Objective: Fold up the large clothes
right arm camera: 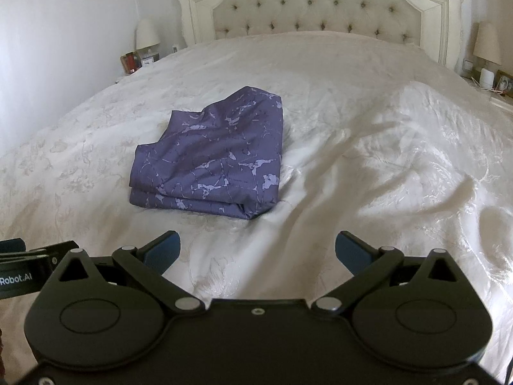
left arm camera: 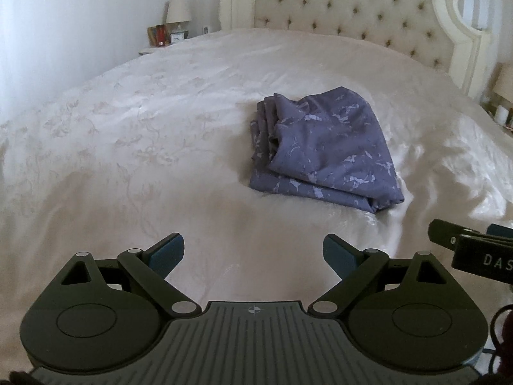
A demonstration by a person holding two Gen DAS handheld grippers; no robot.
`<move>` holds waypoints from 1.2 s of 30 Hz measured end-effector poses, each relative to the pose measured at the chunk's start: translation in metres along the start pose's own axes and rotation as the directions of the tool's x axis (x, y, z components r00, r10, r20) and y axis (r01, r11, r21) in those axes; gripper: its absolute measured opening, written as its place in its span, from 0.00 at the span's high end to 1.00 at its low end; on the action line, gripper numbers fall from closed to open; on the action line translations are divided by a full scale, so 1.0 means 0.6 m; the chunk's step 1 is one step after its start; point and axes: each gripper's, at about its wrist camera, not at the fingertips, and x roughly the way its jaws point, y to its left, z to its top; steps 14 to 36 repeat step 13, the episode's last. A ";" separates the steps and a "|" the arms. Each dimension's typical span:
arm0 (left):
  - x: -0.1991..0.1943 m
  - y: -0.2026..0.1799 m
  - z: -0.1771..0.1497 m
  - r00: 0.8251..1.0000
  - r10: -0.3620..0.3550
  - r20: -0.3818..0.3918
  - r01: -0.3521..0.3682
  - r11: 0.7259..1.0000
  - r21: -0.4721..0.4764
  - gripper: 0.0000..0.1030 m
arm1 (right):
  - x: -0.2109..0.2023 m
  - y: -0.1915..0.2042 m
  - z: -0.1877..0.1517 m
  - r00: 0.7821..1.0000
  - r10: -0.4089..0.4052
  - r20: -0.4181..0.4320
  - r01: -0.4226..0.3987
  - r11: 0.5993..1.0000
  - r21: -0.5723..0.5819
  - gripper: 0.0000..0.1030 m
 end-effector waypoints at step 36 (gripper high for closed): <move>0.004 0.006 -0.006 1.000 0.011 0.011 -0.010 1.000 -0.006 0.08 | 0.003 0.012 -0.005 1.000 -0.006 -0.021 0.006 1.000 0.002 0.01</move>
